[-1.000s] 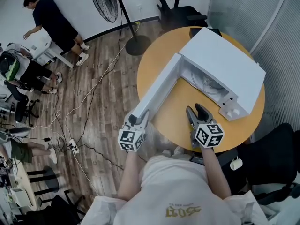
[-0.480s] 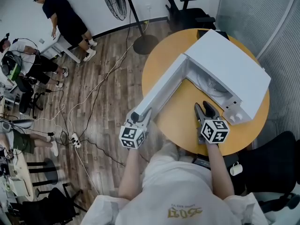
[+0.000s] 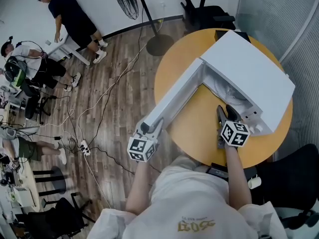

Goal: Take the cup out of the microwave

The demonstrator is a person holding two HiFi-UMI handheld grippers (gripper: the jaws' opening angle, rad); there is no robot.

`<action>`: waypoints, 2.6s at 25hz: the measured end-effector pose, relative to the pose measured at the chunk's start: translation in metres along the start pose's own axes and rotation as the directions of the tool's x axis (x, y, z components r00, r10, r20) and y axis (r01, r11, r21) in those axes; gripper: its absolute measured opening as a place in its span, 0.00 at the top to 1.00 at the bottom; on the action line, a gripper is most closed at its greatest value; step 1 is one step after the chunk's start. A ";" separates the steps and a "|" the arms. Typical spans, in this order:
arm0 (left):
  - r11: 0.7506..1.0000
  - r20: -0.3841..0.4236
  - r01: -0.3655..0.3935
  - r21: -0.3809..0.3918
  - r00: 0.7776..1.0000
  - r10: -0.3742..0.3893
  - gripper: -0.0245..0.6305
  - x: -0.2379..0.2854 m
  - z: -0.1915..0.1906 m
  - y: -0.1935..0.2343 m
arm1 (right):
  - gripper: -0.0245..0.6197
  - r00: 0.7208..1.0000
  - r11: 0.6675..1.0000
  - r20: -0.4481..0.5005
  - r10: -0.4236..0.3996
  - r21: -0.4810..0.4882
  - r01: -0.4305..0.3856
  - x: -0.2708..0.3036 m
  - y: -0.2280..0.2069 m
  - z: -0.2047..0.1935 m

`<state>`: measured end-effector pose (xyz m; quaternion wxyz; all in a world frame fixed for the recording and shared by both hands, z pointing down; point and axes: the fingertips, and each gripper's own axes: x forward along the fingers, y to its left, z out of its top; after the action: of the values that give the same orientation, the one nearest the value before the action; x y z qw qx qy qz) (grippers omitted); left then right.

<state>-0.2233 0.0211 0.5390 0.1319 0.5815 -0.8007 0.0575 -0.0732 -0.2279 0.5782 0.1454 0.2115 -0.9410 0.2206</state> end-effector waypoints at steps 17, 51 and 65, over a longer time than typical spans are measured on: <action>1.000 0.006 0.018 0.007 1.000 -0.018 0.66 0.001 -0.001 0.010 | 0.69 0.994 0.993 -0.037 -0.106 -0.052 0.104 0.056 -0.051 0.002; 1.000 0.027 0.017 -0.001 0.999 -0.017 0.65 -0.001 0.003 0.013 | 0.91 0.996 0.973 -0.038 -0.084 -0.219 0.074 0.091 -0.060 0.004; 1.000 0.018 0.019 -0.005 1.000 -0.019 0.65 0.000 0.001 0.014 | 0.92 0.999 0.969 0.010 -0.049 -0.243 0.050 0.091 -0.056 0.004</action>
<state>-0.2363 0.0250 0.5391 0.1266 0.5892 -0.7965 0.0490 -0.1272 -0.3059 0.6278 0.1740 0.2157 -0.9557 0.0993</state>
